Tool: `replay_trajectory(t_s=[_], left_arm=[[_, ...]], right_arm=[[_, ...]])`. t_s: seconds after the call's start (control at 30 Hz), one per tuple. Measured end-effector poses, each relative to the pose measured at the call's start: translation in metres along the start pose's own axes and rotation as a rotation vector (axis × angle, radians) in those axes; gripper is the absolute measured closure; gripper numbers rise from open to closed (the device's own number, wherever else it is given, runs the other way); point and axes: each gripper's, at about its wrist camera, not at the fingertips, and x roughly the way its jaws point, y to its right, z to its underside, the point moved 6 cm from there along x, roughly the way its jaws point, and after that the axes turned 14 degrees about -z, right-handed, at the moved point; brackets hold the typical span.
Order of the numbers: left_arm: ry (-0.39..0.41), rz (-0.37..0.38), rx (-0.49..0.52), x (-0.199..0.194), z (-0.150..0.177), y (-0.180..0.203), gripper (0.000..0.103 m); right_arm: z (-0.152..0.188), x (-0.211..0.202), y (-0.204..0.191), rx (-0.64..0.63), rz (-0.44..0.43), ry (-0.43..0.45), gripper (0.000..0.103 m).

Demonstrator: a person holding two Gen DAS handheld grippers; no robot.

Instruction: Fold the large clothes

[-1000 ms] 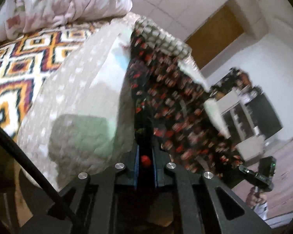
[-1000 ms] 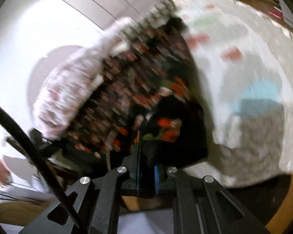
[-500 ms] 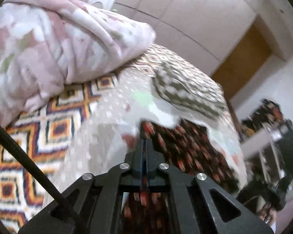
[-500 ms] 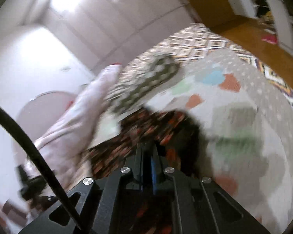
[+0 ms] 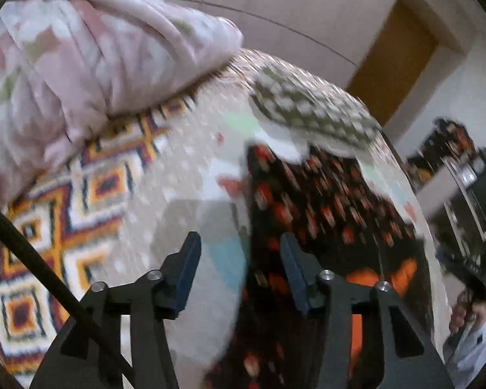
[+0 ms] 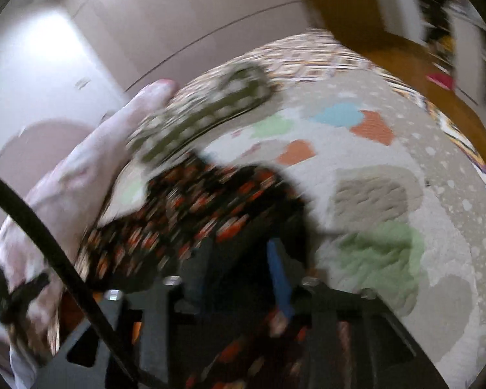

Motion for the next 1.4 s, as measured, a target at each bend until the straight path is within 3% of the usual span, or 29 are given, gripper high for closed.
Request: replay_trajectory(t_s=[0.17, 0.23, 0.37, 0.43, 0.47, 0.5, 0.53, 0.57, 0.63, 0.9, 0.97, 1.07, 1.2, 1.23, 1.3, 1.33, 1.37, 1.4], left_arm=[[-0.021, 0.007, 0.131, -0.016, 0.053, 0.04, 0.037], [-0.017, -0.034, 0.199, -0.015, 0.065, 0.059, 0.029], [-0.057, -0.149, 0.276, 0.01, 0.076, 0.082, 0.028], [-0.114, -0.184, 0.272, 0.03, 0.079, 0.083, 0.043], [-0.147, -0.196, 0.256, 0.037, 0.079, 0.079, 0.08], [-0.18, -0.202, 0.23, 0.043, 0.08, 0.072, 0.095], [-0.212, -0.149, 0.173, 0.045, 0.079, 0.065, 0.095], [-0.221, -0.107, 0.129, 0.043, 0.076, 0.058, 0.097], [-0.201, -0.101, 0.095, 0.031, 0.072, 0.045, 0.098], [-0.096, 0.083, -0.092, -0.036, 0.041, 0.019, 0.098], [-0.066, 0.084, -0.108, -0.041, 0.032, 0.019, 0.098], [-0.064, 0.069, -0.117, -0.033, 0.019, 0.022, 0.098], [-0.068, 0.028, -0.111, -0.013, 0.011, 0.025, 0.097], [-0.068, 0.023, -0.091, -0.009, 0.011, 0.027, 0.097], [-0.075, 0.039, -0.061, -0.003, 0.014, 0.029, 0.095], [-0.075, 0.063, -0.057, -0.003, 0.014, 0.029, 0.091], [-0.074, 0.086, -0.055, -0.004, 0.014, 0.028, 0.079], [-0.063, 0.106, -0.058, -0.006, 0.013, 0.026, 0.064]], right_arm=[[0.039, 0.0, -0.031, -0.106, 0.006, -0.066, 0.047], [0.045, 0.005, -0.034, -0.119, 0.042, -0.076, 0.046], [0.037, 0.027, -0.034, -0.095, 0.121, -0.06, 0.033], [0.034, 0.043, -0.032, -0.112, 0.195, -0.071, 0.033], [0.034, 0.052, -0.03, -0.119, 0.238, -0.084, 0.033], [0.034, 0.058, -0.026, -0.122, 0.277, -0.1, 0.035], [0.036, 0.063, -0.02, -0.119, 0.322, -0.121, 0.054], [0.039, 0.065, -0.012, -0.102, 0.346, -0.139, 0.082], [0.043, 0.059, -0.006, -0.055, 0.3, -0.143, 0.099], [0.039, -0.022, -0.027, -0.012, 0.103, -0.021, 0.099], [0.031, -0.037, -0.033, -0.007, 0.06, 0.006, 0.099], [0.022, -0.039, -0.026, -0.008, 0.095, 0.017, 0.099], [0.018, -0.013, -0.004, -0.045, 0.143, -0.023, 0.095], [0.019, -0.009, 0.003, -0.041, 0.172, -0.026, 0.09], [0.023, -0.013, 0.007, -0.006, 0.123, -0.002, 0.074], [0.024, -0.017, 0.007, 0.017, 0.082, 0.016, 0.057], [0.026, -0.022, 0.007, 0.025, 0.058, 0.03, 0.048], [0.028, -0.026, 0.006, 0.01, 0.053, 0.038, 0.047]])
